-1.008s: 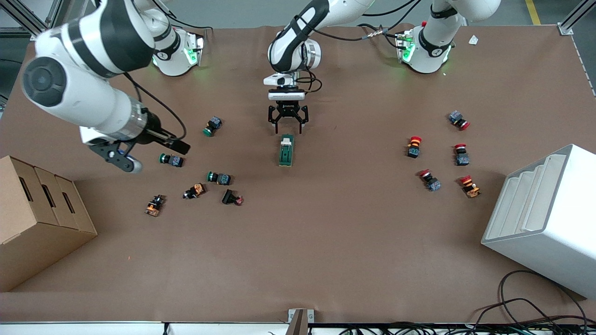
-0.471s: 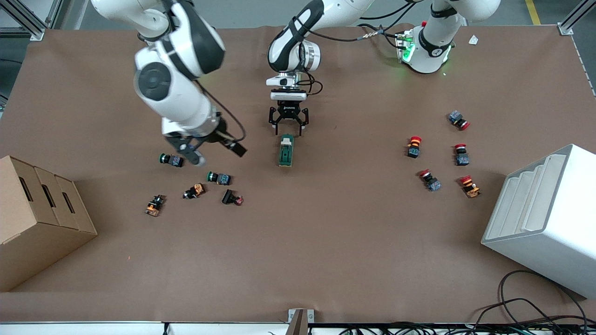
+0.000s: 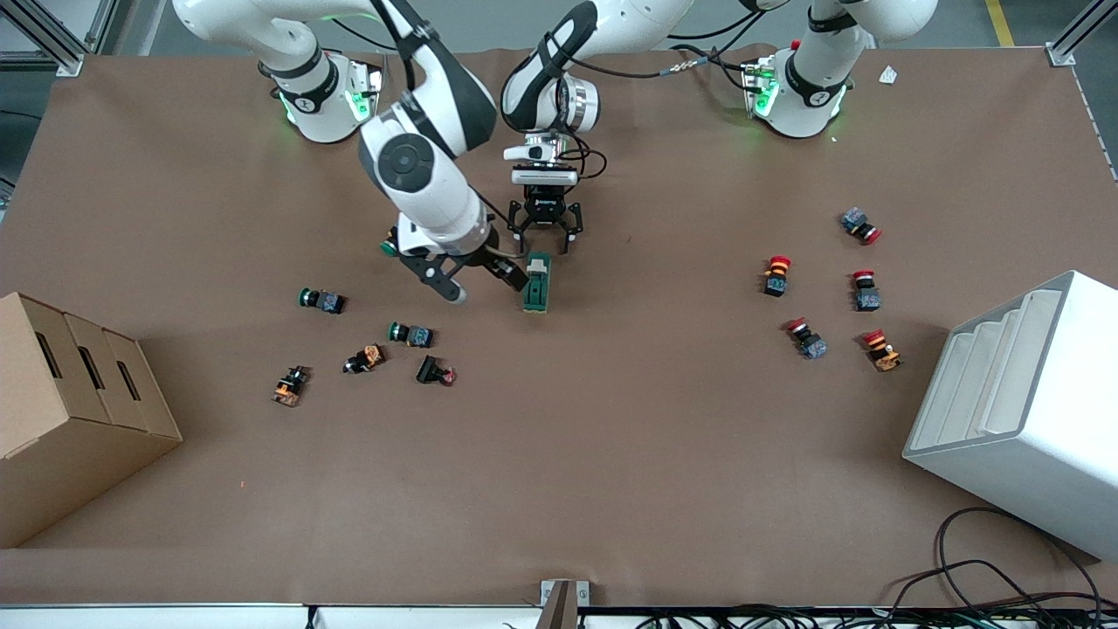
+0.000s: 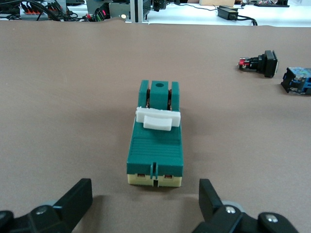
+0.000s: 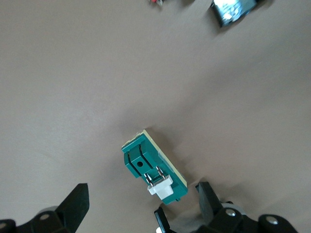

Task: Close load switch with both arms
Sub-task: 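Push the white switch handle down with the right gripper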

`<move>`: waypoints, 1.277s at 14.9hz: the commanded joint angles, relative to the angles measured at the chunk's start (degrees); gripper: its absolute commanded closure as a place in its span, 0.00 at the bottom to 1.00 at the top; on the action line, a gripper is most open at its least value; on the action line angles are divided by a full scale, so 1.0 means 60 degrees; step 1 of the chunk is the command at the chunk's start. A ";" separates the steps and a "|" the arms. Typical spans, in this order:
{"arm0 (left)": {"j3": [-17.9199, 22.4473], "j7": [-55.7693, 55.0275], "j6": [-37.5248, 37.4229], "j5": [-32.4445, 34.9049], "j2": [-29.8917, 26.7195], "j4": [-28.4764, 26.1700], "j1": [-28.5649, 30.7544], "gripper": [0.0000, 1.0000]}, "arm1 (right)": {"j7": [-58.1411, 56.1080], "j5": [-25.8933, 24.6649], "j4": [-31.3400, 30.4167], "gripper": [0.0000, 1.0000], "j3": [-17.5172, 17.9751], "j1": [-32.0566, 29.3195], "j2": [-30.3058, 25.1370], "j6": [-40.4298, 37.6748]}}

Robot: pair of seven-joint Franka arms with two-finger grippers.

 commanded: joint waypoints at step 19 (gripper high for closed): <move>0.0043 -0.0339 -0.0217 0.0145 0.0969 0.0386 -0.0610 0.01 | 0.0404 0.0984 -0.0337 0.00 -0.0103 0.1588 0.1874 0.2810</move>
